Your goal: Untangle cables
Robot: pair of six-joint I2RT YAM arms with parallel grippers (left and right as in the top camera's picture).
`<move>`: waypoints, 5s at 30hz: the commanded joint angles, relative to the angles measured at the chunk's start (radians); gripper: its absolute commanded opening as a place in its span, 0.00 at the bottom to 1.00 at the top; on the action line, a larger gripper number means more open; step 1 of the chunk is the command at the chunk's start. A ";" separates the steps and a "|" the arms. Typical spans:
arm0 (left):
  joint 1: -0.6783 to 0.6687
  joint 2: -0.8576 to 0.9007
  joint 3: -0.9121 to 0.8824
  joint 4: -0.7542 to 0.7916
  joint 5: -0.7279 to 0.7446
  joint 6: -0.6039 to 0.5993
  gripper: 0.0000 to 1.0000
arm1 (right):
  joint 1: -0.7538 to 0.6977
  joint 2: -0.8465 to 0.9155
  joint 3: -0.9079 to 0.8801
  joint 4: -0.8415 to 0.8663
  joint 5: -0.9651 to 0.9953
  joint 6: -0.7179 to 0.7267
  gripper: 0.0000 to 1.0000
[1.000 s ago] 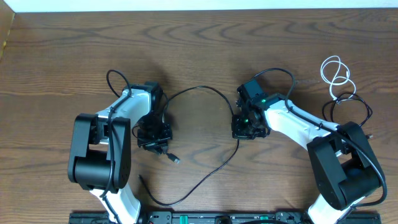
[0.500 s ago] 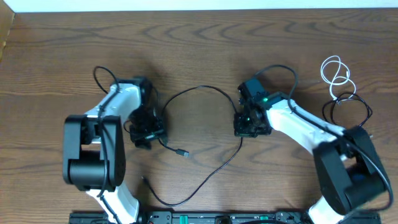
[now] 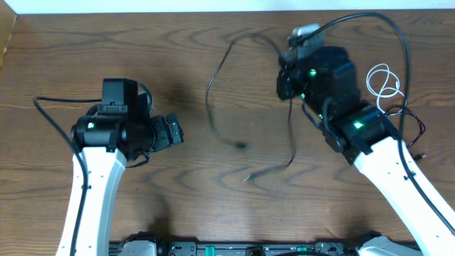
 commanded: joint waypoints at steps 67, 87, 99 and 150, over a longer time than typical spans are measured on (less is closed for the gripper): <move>0.003 -0.027 0.009 -0.002 -0.006 0.008 0.98 | -0.450 0.031 -0.320 -0.713 -0.294 0.379 0.05; 0.003 -0.027 0.009 -0.003 -0.006 0.008 0.98 | -0.174 0.031 -0.658 -0.326 -0.343 0.462 0.08; 0.003 -0.026 0.009 -0.003 -0.006 0.008 0.98 | -0.174 0.032 -0.665 -0.314 -0.122 0.513 0.07; 0.003 -0.026 0.009 -0.003 -0.006 0.008 0.98 | -0.173 0.037 -0.666 -0.229 -0.065 0.513 0.99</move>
